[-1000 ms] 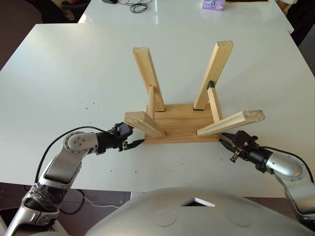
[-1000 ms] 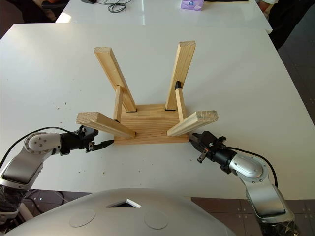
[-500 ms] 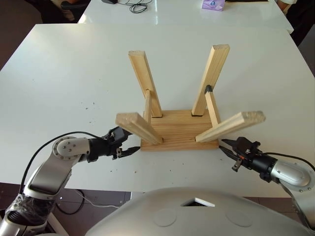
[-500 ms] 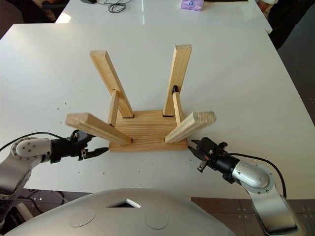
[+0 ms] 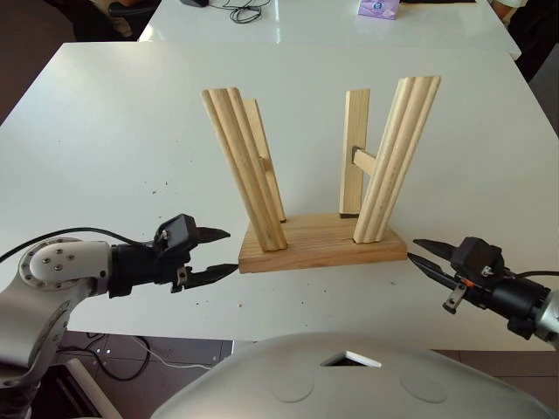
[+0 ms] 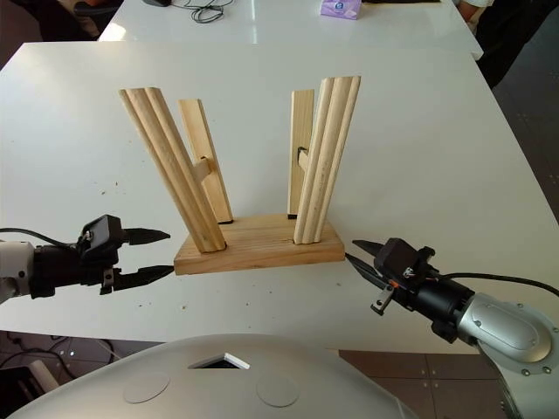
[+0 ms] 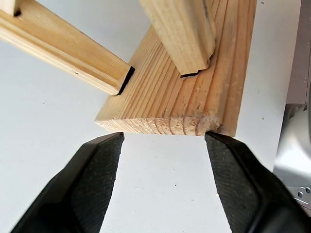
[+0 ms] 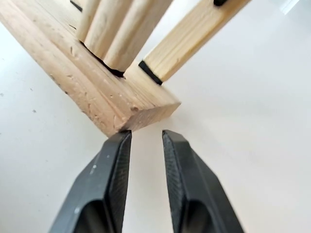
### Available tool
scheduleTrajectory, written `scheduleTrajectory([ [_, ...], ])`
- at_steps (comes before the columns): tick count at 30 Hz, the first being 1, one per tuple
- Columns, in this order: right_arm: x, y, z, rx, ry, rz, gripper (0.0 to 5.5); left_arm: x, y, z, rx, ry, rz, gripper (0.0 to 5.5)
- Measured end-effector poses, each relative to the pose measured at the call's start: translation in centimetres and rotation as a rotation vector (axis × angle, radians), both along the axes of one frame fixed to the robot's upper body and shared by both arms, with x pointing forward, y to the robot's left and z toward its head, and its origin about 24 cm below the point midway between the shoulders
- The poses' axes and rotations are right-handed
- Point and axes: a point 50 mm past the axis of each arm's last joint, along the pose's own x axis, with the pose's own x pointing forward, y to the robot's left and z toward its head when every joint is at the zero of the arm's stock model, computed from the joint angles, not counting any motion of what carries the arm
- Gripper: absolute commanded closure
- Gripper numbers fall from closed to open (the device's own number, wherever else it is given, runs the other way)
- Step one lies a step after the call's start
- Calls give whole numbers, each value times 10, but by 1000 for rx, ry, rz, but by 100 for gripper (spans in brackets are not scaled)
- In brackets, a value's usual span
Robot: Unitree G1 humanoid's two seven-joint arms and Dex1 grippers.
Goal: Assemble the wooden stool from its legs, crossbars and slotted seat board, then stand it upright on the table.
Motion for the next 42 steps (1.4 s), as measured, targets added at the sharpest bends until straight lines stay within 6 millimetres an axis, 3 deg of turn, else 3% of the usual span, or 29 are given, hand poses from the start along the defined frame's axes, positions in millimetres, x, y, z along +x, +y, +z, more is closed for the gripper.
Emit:
scheduleTrajectory([
  [6, 10, -3, 16, 10, -17, 25, 432, 5, 2, 13, -41, -1, 22, 239],
  [16, 14, 4, 21, 60, 3, 25, 432, 20, 10, 21, -23, -24, 36, 239],
  [28, 17, 6, 24, 85, 30, 33, 432, 23, 15, 27, -20, 4, 16, 239],
  [32, 15, 8, 21, 95, 32, 30, 432, 30, 23, 21, -53, -2, 6, 239],
  [34, 12, 10, 12, 99, 61, 39, 432, 30, 27, 8, -41, 23, 8, 239],
  [38, 18, -10, -10, 22, 94, -21, 432, 28, 40, -19, 17, 24, 22, 239],
  [42, 21, -24, -30, -14, 112, -40, 432, 25, 46, -34, 43, -8, -9, 239],
])
